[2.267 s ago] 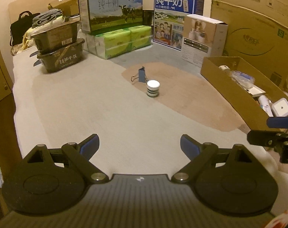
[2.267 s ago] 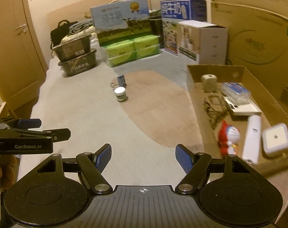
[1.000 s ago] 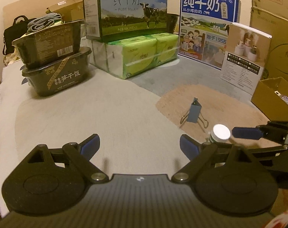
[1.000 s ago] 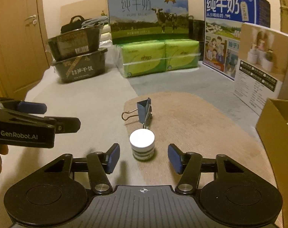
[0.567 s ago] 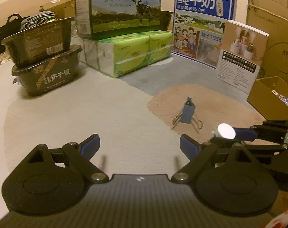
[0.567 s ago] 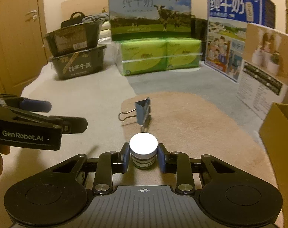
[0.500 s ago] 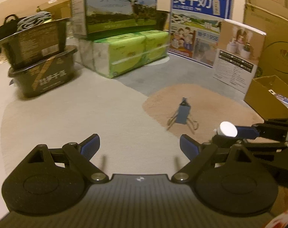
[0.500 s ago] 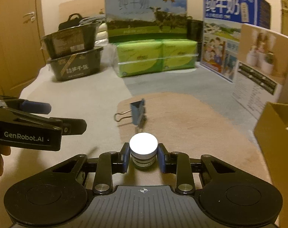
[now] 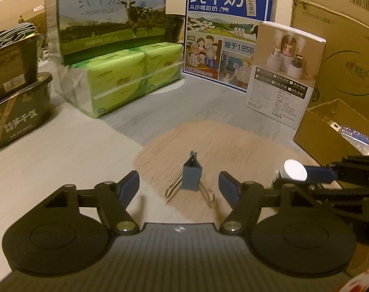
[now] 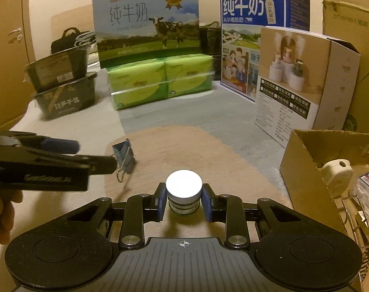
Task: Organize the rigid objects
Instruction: 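Grasp the white-lidded jar with the right gripper while the left gripper grasps the black binder clip, then carry the binder clip and jar over the cardboard box with both grippers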
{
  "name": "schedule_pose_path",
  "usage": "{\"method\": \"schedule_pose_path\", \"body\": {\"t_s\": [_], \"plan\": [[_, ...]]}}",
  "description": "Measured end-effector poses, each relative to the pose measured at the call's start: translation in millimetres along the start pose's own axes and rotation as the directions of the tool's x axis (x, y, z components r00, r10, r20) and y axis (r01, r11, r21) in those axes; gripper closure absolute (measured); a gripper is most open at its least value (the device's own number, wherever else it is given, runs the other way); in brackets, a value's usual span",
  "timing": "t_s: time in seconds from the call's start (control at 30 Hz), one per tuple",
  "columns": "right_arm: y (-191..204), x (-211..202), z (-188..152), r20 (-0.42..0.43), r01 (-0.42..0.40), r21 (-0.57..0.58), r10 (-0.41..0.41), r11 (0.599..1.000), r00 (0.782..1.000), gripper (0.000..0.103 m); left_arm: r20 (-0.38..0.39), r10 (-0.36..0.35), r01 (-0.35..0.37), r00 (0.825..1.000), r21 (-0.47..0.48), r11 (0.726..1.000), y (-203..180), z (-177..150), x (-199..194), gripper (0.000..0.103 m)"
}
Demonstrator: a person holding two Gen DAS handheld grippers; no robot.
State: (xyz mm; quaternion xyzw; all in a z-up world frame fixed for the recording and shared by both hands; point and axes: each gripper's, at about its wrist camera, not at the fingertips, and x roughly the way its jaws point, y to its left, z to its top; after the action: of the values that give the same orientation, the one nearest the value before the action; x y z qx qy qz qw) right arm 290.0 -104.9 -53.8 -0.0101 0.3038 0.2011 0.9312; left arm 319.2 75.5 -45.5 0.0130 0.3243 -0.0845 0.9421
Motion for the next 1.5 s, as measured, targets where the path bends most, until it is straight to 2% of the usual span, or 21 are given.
{"method": "schedule_pose_path", "body": {"t_s": [0.17,0.23,0.47,0.57,0.73,1.03,1.33,1.5], "plan": [[-4,3,-1,-0.002,-0.003,0.006,0.003,1.000,1.000,0.072,0.005,-0.001,0.001,1.000,0.007,1.000,-4,5,11,0.049],[-4,3,-1,-0.001,-0.003,0.007,0.003,1.000,1.000,0.072,0.003,-0.004,0.004,1.000,0.013,1.000,-6,5,14,0.058],[-9,4,1,0.002,-0.005,0.009,0.005,1.000,1.000,0.072,0.005,-0.005,0.005,1.000,0.021,1.000,-9,6,20,0.071],[-9,3,1,0.005,-0.004,0.012,0.004,1.000,1.000,0.072,-0.005,-0.004,0.004,1.000,0.028,1.000,-10,6,22,0.083],[-10,1,1,0.005,-0.004,0.015,0.004,1.000,1.000,0.072,-0.003,0.001,-0.001,1.000,0.031,1.000,-12,6,20,0.087],[-10,-7,3,0.006,-0.005,0.024,0.005,1.000,1.000,0.072,-0.016,-0.001,0.001,1.000,0.001,1.000,-14,1,5,0.087],[-2,-34,-1,0.012,-0.012,0.028,0.012,1.000,1.000,0.072,-0.017,-0.011,0.010,1.000,-0.040,0.999,-25,-9,-35,0.087],[2,-57,-11,0.002,-0.007,0.031,0.007,0.999,1.000,0.072,-0.034,0.010,-0.012,0.999,-0.067,0.998,-36,-18,-61,0.087]]}}
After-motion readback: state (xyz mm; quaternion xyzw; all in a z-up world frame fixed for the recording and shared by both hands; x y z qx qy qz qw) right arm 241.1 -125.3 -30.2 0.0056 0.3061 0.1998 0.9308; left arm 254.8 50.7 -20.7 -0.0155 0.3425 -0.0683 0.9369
